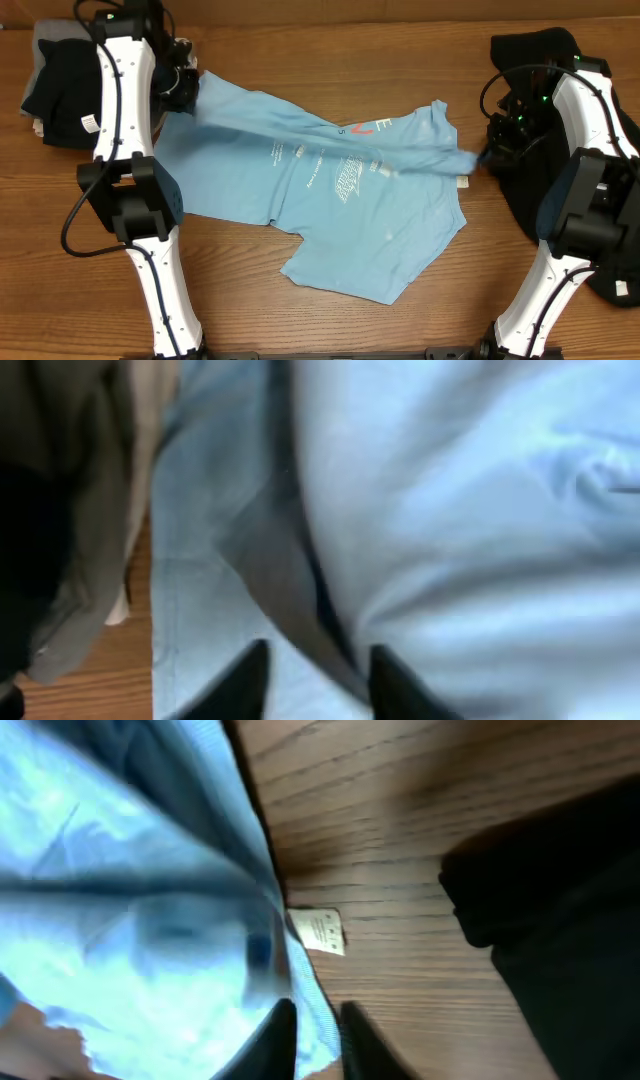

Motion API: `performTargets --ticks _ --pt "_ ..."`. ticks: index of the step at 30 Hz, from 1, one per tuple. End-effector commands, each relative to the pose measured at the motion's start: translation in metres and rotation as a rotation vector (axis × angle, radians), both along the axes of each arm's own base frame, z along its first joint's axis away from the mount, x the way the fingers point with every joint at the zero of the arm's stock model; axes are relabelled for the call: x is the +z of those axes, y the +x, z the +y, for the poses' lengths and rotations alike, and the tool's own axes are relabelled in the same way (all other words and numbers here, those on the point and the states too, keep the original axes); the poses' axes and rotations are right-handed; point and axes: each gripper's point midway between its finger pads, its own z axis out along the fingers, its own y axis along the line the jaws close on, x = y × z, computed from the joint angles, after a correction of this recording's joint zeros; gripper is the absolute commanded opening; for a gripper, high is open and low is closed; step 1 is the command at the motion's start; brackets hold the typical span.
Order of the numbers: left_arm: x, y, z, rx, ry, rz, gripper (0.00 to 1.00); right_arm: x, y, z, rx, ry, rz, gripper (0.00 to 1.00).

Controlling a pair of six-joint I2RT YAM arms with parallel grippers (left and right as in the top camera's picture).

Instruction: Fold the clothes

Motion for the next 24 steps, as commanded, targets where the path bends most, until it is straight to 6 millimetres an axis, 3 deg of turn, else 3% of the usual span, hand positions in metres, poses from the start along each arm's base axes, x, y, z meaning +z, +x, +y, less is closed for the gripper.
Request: performTargets --ticks 1,5,8,9,11,15,19,24 --pt "-0.004 -0.007 -0.008 -0.033 0.007 0.035 0.65 0.007 0.001 -0.006 -0.001 -0.023 -0.027 0.38" --pt "0.001 -0.005 -0.008 -0.028 0.007 0.022 0.85 0.019 0.009 -0.008 -0.002 -0.032 -0.069 0.42" --pt "0.024 0.001 -0.006 -0.005 0.01 -0.034 0.95 0.054 0.021 -0.008 -0.005 -0.04 -0.167 0.43" --pt "0.039 0.004 -0.006 -0.001 0.013 -0.072 1.0 0.074 0.025 -0.007 -0.006 -0.043 -0.216 0.45" --pt "0.07 0.008 -0.006 0.007 0.018 -0.152 1.0 0.114 0.027 -0.007 -0.006 -0.057 -0.309 0.48" --pt "0.151 0.006 -0.006 0.041 0.025 -0.367 1.0 0.202 0.012 -0.003 -0.005 -0.103 -0.498 0.59" --pt "0.234 -0.011 -0.019 0.049 -0.027 -0.594 1.0 0.281 -0.025 0.007 -0.008 -0.146 -0.681 0.67" --pt "0.297 -0.048 -0.026 0.047 -0.054 -0.743 1.0 0.34 -0.073 0.018 -0.078 -0.17 -0.851 0.71"
